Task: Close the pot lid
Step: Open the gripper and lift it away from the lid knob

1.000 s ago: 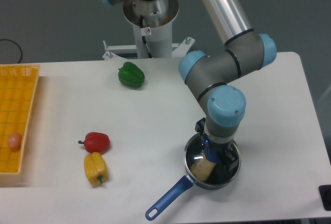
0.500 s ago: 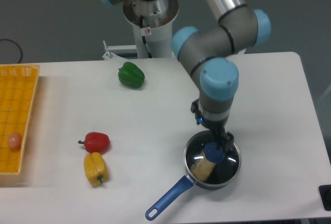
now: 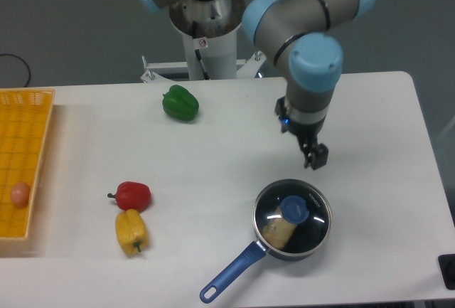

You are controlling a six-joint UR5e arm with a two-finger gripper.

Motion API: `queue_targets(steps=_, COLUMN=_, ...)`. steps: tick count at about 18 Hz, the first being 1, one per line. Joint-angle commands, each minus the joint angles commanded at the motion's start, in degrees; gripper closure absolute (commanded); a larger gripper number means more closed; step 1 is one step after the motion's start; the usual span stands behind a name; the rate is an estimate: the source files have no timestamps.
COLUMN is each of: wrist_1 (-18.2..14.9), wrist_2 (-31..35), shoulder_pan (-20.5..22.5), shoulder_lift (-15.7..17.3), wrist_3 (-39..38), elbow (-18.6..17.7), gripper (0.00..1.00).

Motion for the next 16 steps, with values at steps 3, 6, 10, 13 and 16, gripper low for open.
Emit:
queue_targets(steps=3, wrist_1=-0.96, wrist_2=0.35, shoulder_pan=1.23, shoulder_lift=0.09, wrist_3=1.87, elbow=-1.58, gripper=0.00)
queue_targets(steps=6, wrist_1=-0.88, wrist_2=2.36, shoulder_pan=1.77, shoulder_lift=-0.43, wrist_3=1.87, elbow=-2.12, gripper=0.00)
queue_targets(steps=10, wrist_1=-0.88, wrist_2=2.02, shoulder_pan=2.90, shoulder_lift=-0.70, wrist_3=3.79, elbow=-2.12, gripper=0.00)
queue_targets(steps=13, wrist_1=-0.27, wrist_2=1.15, shoulder_pan=3.00, shoulder_lift=-0.79, wrist_3=5.03, elbow=-1.86, gripper=0.00)
queue_targets(steps=16, wrist_1=0.44, wrist_2=-0.18, shoulder_pan=2.91, shoulder_lift=-1.31, wrist_3=5.12, elbow=-1.42, gripper=0.00)
